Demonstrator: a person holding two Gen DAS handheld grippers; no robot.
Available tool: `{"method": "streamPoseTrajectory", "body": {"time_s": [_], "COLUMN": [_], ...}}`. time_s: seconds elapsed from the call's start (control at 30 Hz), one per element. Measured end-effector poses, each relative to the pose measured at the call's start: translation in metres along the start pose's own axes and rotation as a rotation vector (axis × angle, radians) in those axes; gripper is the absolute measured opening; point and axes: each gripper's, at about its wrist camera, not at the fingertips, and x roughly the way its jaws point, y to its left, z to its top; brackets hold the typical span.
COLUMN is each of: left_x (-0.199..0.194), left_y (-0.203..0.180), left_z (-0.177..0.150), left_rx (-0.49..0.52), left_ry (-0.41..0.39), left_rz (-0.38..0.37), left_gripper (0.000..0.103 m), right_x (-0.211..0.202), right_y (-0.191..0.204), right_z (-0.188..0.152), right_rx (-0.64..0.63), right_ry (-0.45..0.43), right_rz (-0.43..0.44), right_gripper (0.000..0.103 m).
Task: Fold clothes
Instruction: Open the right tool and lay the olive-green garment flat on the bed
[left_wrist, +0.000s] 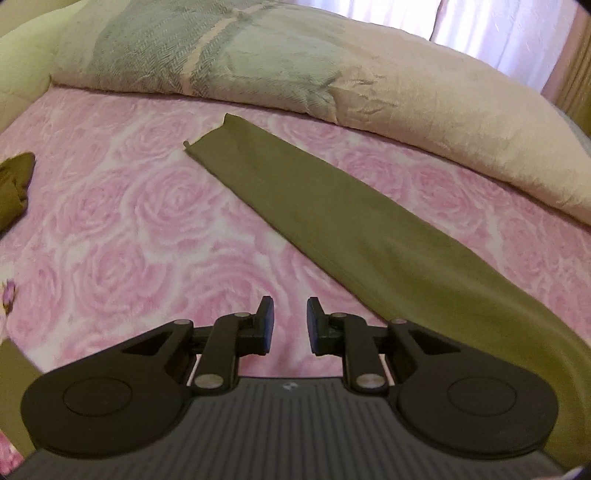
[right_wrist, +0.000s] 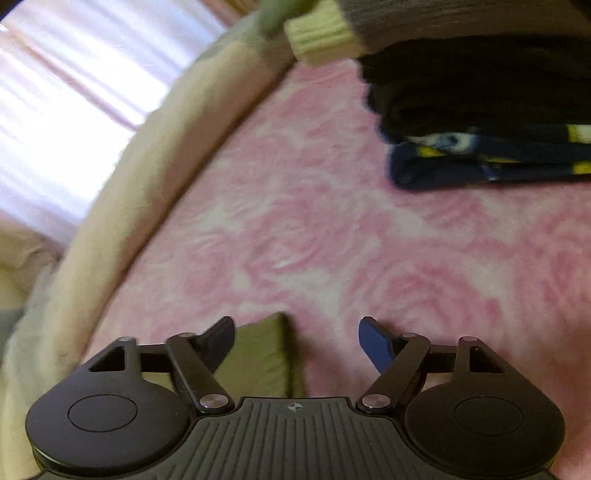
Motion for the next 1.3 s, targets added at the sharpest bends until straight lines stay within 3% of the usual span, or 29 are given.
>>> {"method": "streamPoseTrajectory", "body": {"time_s": [0.03,0.17,0.27,0.3,0.4,0.5,0.53,0.57,0.6,0.7,0.83,1.0,1.07,1.13,1.2,1.27,1.3], "left_x": [-0.002,-0.007,-0.015,-0.018,-0.027,-0.030,-0.031,-0.030,-0.029,-0.029,-0.040,-0.067,-0.071,-0.074,-0.064,-0.053,-0.053], "left_y": [-0.002,-0.011,-0.014,-0.014,-0.008,-0.002,-0.001,-0.001,-0.002,-0.002,0.011,0.089,0.120,0.150,0.176,0.202,0.216], "left_z": [-0.002,-0.012,-0.017,-0.018,-0.020,-0.025,-0.027,-0.031,-0.035,-0.048,-0.075,-0.111,-0.121,-0.130,-0.137,-0.143,-0.144], "left_rx": [0.000,0.017,0.032,0.036,0.021,-0.007,-0.017,-0.023,-0.026,-0.019,0.060,0.039,0.023,0.010,0.033,0.055,0.052], "left_ry": [-0.001,-0.001,-0.013,-0.019,-0.026,-0.021,-0.017,-0.010,-0.001,0.022,0.035,0.073,0.061,0.047,0.056,0.084,0.097], "left_rz": [-0.003,-0.004,0.003,0.008,0.019,0.024,0.026,0.022,0.015,-0.002,0.009,0.126,0.155,0.180,0.221,0.265,0.269], "left_gripper": [0.016,0.016,0.017,0.017,0.016,0.016,0.016,0.016,0.016,0.016,0.020,0.020,0.019,0.020,0.020,0.021,0.031], "right_x": [0.005,0.034,0.037,0.033,0.022,-0.005,-0.015,-0.022,-0.029,-0.028,-0.027,-0.077,-0.093,-0.098,-0.090,-0.076,-0.075], "right_y": [0.002,0.017,0.018,0.015,0.006,0.028,0.037,0.048,0.058,0.086,0.079,0.055,0.073,0.090,0.102,0.104,0.099], "right_z": [-0.002,-0.009,-0.005,-0.002,0.007,-0.012,-0.019,-0.032,-0.049,-0.105,-0.166,-0.175,-0.189,-0.209,-0.231,-0.252,-0.261], "right_rx": [-0.012,-0.140,-0.177,-0.166,-0.135,-0.232,-0.269,-0.310,-0.353,-0.510,-0.667,-0.458,-0.499,-0.523,-0.533,-0.531,-0.504], "right_ry": [0.028,0.105,0.080,0.056,-0.016,-0.009,-0.004,0.003,0.006,0.062,0.088,0.019,-0.017,-0.039,0.009,0.084,0.113], "right_rz": [0.004,-0.045,-0.110,-0.137,-0.217,-0.175,-0.156,-0.139,-0.123,-0.134,-0.375,-0.430,-0.454,-0.391,-0.378,-0.444,-0.503], "right_gripper": [0.075,0.020,0.001,0.000,0.000,0.008,0.032,0.063,0.068,0.067,0.068,0.067,0.067,0.067,0.067,0.067,0.067]}}
